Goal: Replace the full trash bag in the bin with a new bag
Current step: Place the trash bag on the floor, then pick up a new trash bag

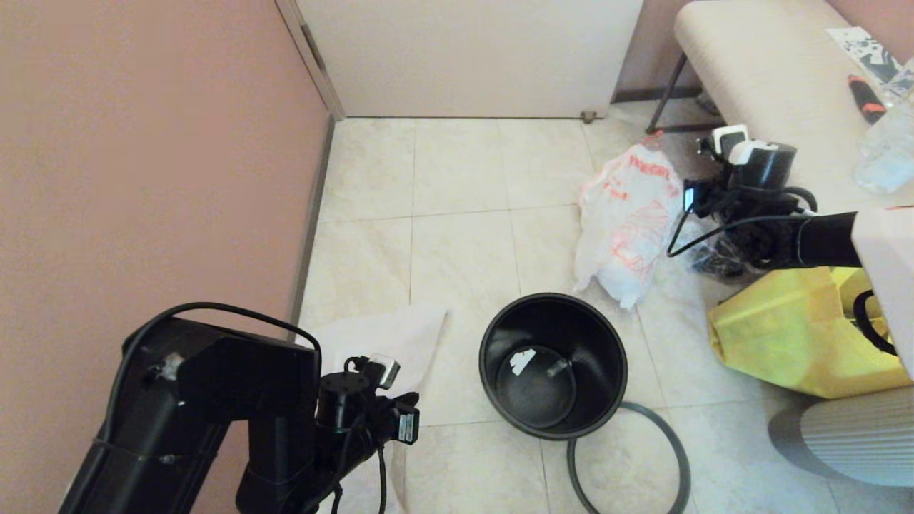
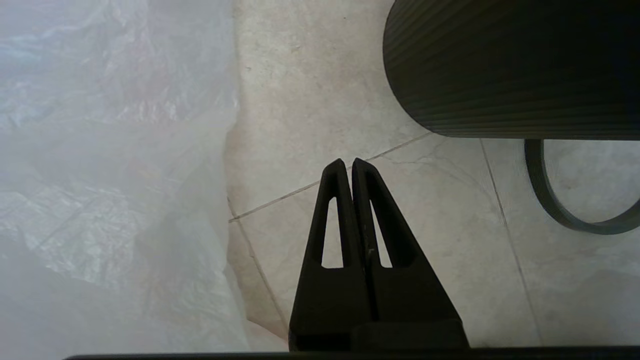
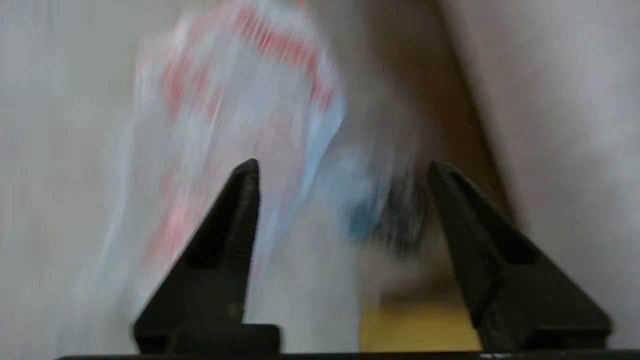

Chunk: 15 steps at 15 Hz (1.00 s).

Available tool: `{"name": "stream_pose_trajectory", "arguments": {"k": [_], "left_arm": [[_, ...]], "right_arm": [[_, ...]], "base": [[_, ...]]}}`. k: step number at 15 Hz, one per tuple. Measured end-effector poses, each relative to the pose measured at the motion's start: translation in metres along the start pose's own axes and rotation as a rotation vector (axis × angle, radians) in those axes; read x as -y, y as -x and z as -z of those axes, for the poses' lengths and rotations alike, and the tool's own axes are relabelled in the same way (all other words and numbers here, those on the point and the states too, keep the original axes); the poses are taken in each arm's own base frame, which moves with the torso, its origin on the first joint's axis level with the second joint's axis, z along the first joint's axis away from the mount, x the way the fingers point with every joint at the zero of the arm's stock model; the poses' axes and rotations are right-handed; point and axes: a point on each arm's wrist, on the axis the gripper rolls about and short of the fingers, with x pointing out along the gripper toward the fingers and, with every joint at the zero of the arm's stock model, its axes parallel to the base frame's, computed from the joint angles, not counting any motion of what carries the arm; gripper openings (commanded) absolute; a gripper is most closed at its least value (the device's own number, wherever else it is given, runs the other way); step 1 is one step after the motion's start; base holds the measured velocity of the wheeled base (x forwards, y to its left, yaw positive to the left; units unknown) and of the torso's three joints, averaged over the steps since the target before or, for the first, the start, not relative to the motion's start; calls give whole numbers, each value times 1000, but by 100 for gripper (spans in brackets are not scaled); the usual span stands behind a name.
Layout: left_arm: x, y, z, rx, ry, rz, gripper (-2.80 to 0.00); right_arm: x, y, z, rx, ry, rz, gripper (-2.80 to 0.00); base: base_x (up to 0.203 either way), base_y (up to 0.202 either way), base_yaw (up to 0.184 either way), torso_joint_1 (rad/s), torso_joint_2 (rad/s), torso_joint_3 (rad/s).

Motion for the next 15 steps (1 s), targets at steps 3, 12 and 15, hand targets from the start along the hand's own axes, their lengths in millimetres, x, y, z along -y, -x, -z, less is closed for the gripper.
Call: {"name": "stream_pose_trajectory", "arguments": {"k": [3, 12, 15], "left_arm": [[0, 0, 0, -1, -11, 0, -280], [0, 0, 5, -14, -44, 1, -280], [-2, -1, 8, -24, -56, -1, -280]], "right_arm": [[-10, 29, -7, -267, -51, -90, 0], [13, 176, 2, -736, -113, -99, -280], [31, 243, 0, -731, -64, -77, -280]], "base": [[0, 0, 0, 0, 0, 0], [0, 0, 0, 0, 0, 0], [0, 0, 0, 0, 0, 0]]}}
